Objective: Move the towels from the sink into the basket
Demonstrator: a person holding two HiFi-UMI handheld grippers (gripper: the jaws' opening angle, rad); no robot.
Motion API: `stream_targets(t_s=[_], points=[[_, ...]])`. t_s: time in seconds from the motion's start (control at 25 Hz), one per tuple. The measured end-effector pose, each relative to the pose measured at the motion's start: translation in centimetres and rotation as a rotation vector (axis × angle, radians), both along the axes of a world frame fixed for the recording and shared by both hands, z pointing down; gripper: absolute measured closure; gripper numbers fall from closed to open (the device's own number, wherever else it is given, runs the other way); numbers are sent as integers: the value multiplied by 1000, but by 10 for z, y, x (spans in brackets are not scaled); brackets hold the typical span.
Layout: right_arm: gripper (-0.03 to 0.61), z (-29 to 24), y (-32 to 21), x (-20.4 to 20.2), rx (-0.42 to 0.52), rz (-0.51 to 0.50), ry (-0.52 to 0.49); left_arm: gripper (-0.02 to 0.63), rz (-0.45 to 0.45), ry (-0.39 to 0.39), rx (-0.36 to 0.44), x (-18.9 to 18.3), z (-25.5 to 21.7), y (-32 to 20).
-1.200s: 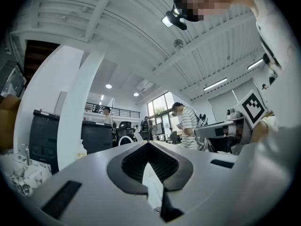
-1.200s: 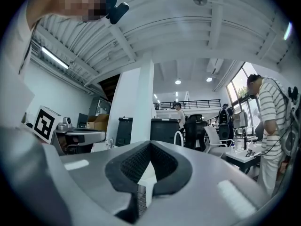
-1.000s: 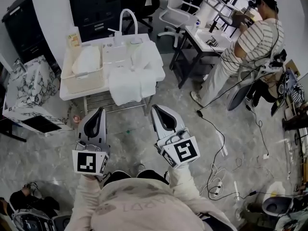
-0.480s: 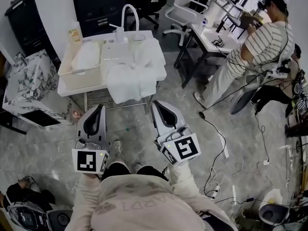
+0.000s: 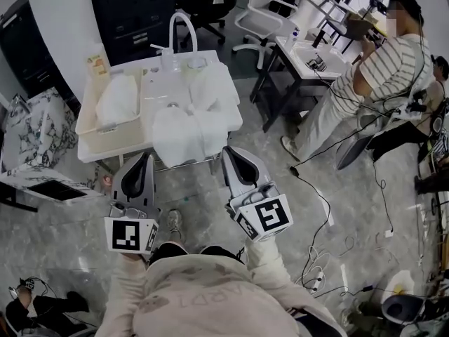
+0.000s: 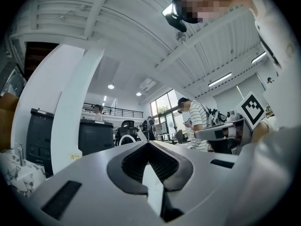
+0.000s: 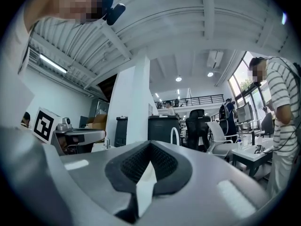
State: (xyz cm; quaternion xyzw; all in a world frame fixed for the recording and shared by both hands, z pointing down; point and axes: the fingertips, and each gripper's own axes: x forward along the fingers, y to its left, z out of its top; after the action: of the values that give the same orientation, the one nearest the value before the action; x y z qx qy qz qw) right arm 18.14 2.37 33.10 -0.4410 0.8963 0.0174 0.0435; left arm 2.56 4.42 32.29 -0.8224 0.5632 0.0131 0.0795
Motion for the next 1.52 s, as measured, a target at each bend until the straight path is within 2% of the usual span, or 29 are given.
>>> stream_targets(t_s=[0.4,0.8,1.28,1.52], points=[[568,1,-87,-31,-8,41,-1,607,51,-11,-10,-28,-2,-92],[569,8,-144,-63,-36,90,16,607,104,-6,-6,-58,-2,-151],[568,58,-199,-98,-219,137,39,607,154,-3,-28,-95,11,-191],[568,97,-214,-98,-344,158,45,607,151,12,-57,-107,26,-203]])
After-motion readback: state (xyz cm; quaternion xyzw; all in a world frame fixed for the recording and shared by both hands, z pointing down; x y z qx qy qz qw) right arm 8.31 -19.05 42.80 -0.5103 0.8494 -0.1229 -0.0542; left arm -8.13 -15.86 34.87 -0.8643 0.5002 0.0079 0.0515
